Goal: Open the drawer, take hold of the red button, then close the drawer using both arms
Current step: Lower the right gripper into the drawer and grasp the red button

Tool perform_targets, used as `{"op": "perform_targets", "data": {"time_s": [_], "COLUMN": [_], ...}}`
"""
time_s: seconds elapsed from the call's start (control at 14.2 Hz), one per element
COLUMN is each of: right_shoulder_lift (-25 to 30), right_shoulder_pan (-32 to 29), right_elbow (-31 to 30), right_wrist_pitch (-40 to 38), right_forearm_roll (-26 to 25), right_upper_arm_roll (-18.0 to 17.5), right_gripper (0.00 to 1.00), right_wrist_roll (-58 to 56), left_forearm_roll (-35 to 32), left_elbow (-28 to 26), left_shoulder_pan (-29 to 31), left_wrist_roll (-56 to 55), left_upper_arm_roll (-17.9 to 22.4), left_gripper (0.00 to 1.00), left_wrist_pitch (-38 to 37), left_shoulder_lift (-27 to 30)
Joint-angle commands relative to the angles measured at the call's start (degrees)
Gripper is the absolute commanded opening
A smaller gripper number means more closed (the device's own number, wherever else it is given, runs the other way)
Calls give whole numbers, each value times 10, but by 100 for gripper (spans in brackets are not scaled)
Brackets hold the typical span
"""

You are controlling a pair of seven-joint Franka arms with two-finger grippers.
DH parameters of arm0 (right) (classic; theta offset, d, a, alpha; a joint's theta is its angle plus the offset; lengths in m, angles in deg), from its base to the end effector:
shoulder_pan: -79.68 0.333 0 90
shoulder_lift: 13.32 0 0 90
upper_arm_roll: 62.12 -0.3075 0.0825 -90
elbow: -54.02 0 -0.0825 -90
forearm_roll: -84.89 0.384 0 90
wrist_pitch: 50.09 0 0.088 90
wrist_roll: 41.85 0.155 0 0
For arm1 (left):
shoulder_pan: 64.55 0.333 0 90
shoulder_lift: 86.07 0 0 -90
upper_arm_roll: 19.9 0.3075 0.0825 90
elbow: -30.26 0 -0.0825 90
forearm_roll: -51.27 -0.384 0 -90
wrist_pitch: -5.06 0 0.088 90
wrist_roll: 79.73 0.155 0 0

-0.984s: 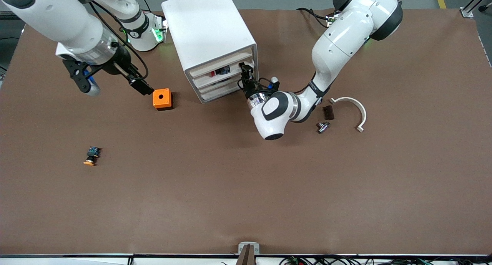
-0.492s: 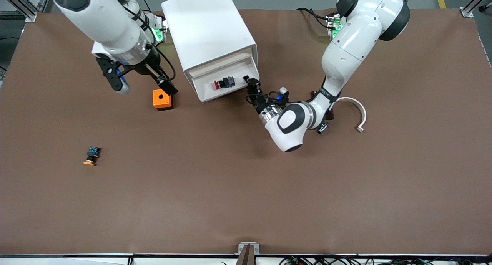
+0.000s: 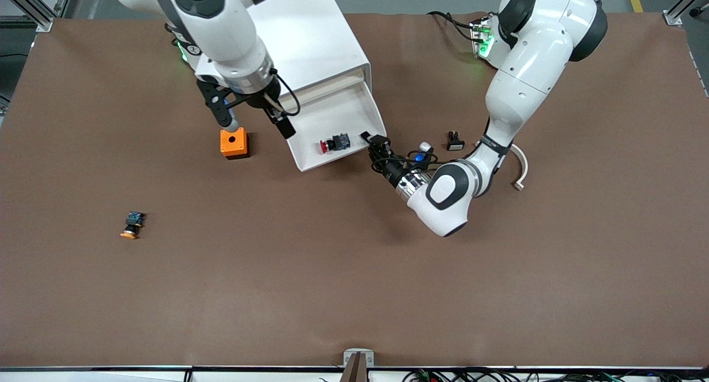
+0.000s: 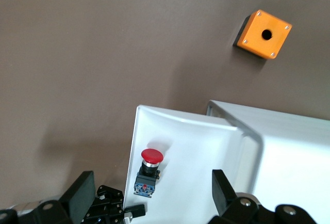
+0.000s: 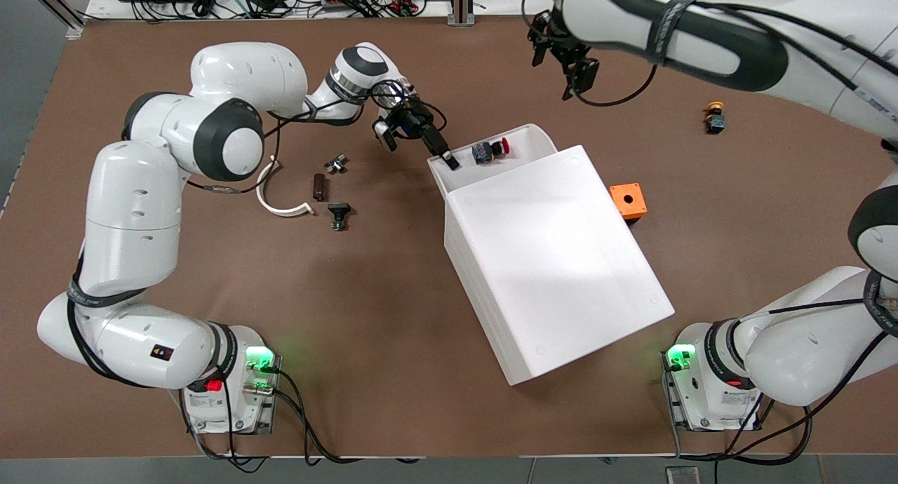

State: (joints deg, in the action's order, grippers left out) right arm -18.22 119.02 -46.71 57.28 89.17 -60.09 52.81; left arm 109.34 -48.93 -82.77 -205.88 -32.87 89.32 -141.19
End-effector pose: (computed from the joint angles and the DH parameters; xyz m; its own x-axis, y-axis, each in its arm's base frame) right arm 0.4661 0.3672 0.4564 0.5211 -0.8505 -0.0710 -0.8533 -0.5208 -0.0240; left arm 0.4883 -0.4282 0.1565 -0.5913 0.7914 -0.1554 0.2145 -0.0314 -0.9762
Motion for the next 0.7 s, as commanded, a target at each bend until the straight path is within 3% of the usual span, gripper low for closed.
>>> {"op": "perform_targets", "data": {"time_s": [0.0, 0.14, 0.28, 0.35, 0.63], "right_shoulder_lift": [-26, -46, -68, -77, -111], "right_shoulder_pan": [30, 41, 55, 60, 84], "right_elbow": [1, 1, 1, 1, 1], "right_wrist_pitch": [35, 63, 90, 100, 125], "right_forearm_roll": [-21, -23, -27, -36, -57], "right_upper_arm_roll": [6, 6, 6, 6, 6], "right_gripper": [100, 100, 100, 100, 100], "right_wrist_roll": [40, 42, 71, 79, 112], "left_forearm_roll": [6, 5, 6, 6, 7], "left_elbow": [3, 2, 2, 2, 15], "left_shoulder_pan": [-2, -3, -2, -1, 3], "left_wrist_roll": [8, 10, 16, 25, 105], "left_upper_arm_roll": [8, 8, 8, 7, 5], "left_gripper": [18, 18, 62, 100, 100], "left_wrist_pitch": [24, 29, 34, 37, 39], "left_shoulder_lift": [-1, -1, 1, 1, 2]}}
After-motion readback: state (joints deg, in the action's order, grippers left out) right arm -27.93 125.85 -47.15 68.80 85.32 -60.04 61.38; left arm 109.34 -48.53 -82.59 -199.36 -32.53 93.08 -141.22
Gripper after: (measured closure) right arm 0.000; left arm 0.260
